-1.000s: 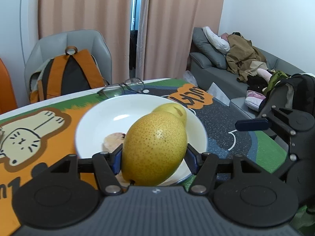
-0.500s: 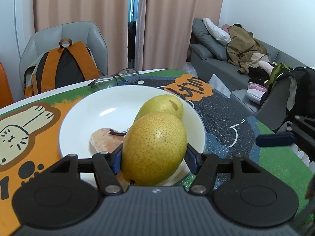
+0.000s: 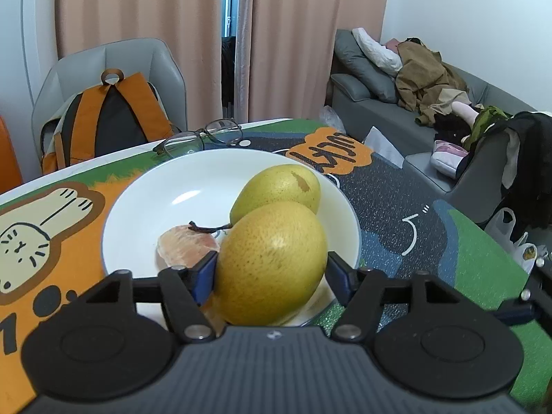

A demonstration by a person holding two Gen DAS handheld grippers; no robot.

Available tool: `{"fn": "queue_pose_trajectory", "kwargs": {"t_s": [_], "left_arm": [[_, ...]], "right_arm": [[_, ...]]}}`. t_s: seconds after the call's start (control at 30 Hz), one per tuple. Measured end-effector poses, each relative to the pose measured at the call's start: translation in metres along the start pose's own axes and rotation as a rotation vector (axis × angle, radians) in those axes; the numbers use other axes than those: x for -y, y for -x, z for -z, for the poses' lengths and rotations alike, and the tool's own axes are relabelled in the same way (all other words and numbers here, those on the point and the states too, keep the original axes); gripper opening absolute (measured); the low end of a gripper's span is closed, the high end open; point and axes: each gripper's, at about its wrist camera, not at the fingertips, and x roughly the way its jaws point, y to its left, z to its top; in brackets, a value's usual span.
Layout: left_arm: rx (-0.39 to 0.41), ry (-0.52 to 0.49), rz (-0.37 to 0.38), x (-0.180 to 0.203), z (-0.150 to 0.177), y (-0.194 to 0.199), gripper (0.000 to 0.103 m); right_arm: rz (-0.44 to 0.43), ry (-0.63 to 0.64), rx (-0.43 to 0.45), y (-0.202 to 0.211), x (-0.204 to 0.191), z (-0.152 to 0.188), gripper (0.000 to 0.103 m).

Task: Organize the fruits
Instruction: 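Lower the held pear onto the white plate and open the left gripper, then grasp an orange with the left gripper while the right gripper grasps another orange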

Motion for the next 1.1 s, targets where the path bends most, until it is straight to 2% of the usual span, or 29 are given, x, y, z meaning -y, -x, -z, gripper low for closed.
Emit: {"fn": "queue_pose_trajectory", "kwargs": {"t_s": [0.1, 0.47, 0.8, 1.1], "left_arm": [[0.013, -0.012, -0.009, 0.001, 0.000, 0.004, 0.075], [0.067, -0.004, -0.001, -0.005, 0.004, 0.040, 0.081], [0.082, -0.030, 0.024, -0.011, 0.030, 0.080, 0.082], [0.069, -0.105, 0.057, 0.000, 0.062, 0.102, 0.082]], "right_arm": [[-0.002, -0.006, 0.000, 0.002, -0.001, 0.002, 0.103], [0.001, -0.030, -0.002, 0.006, -0.001, 0.009, 0.103], [-0.001, -0.022, 0.004, 0.009, -0.007, 0.010, 0.103], [-0.013, -0.008, -0.002, 0.004, -0.011, 0.010, 0.103]]}}
